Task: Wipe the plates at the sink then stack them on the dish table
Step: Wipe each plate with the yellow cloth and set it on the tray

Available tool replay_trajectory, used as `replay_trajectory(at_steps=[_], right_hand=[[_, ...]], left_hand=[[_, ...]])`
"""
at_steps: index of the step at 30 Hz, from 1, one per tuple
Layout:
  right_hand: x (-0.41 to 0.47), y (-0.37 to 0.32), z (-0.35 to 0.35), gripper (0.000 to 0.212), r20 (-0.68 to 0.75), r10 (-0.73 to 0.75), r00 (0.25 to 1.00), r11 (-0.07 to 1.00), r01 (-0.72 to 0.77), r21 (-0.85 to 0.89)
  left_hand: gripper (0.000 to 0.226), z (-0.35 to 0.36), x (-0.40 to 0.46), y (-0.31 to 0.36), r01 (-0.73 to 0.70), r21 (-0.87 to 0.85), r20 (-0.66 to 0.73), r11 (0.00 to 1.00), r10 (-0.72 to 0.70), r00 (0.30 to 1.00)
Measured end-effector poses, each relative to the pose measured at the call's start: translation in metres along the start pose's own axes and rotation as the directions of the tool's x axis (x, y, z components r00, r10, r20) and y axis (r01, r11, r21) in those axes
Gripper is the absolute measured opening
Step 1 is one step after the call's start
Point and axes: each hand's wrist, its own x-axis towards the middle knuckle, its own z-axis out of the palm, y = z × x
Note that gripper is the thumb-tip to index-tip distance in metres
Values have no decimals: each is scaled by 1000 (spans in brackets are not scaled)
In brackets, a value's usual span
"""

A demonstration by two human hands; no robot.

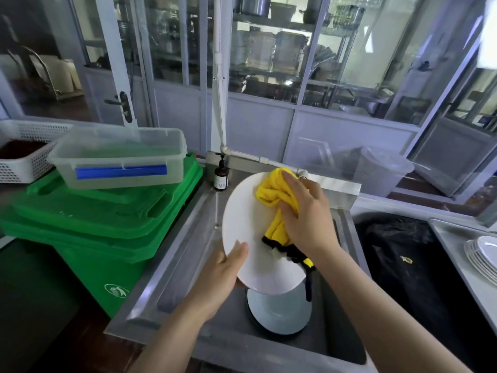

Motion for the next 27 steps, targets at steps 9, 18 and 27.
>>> replay_trajectory(at_steps=[9,18,27], right_hand=[[-40,-42,12,51,274,-301,913,946,322,-30],[-48,-51,18,49,387,-457,801,845,527,-93],[-52,-18,11,51,364,-514,776,785,598,-166]], left_hand=[[56,0,5,2,10,-175,41,984,-3,999],[96,-18,4,-6,87,-523,125,848,-25,992],[43,-37,8,-19,-72,-573,-62,816,44,997]])
